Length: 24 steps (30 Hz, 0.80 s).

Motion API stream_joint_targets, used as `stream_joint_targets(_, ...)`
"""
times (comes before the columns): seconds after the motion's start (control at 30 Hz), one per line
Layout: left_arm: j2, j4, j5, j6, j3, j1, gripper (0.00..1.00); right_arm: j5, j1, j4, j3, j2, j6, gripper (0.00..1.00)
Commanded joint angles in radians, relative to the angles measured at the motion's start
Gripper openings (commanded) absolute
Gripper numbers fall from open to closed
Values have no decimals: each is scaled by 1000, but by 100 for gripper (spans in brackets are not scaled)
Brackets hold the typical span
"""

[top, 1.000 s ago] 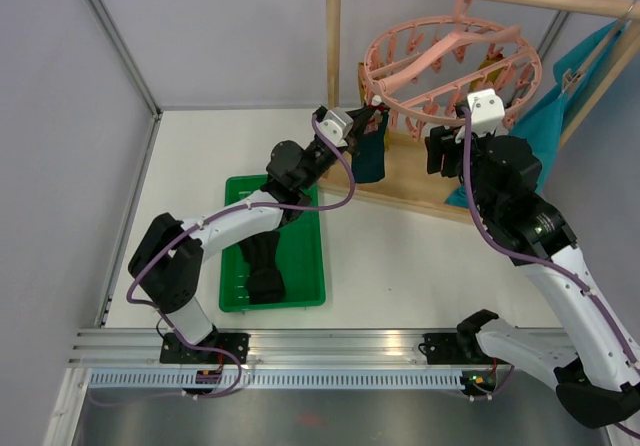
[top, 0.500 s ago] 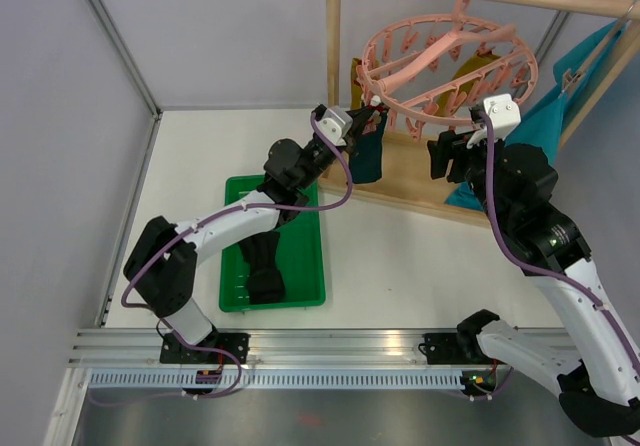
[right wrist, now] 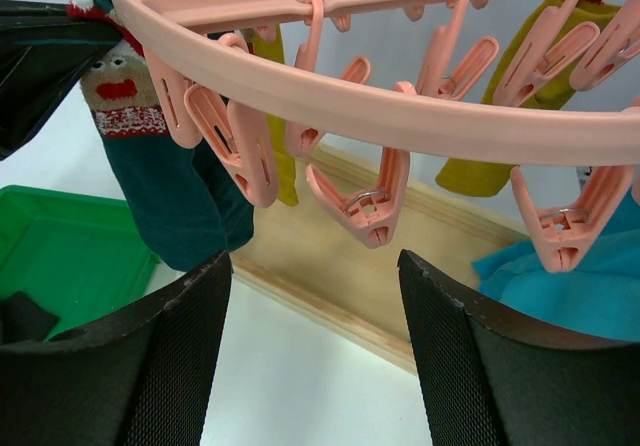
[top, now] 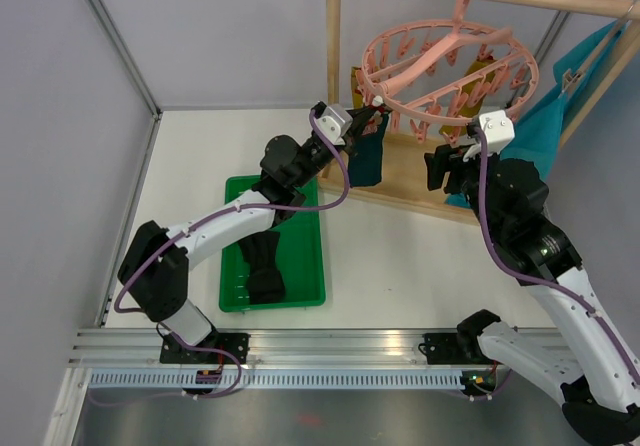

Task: Clip the socks to the hanger
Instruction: Open the clamp at the hanger.

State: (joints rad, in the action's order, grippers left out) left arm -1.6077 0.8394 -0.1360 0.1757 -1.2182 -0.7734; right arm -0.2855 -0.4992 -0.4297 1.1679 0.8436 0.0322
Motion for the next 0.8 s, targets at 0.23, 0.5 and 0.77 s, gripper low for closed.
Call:
stream_joint_targets(0.23,57,4,-27,44,-35,5,2,-37,5,121,12,8,-23,74)
stream_joint_targets(0.5,61,-3,-34,56,-35,6,2,-70,4,147,27,37,-72,74)
stream_joint_targets(0.77,65,-8,-37,61,-37,8,2,-93,5,166,42,37,-100,75)
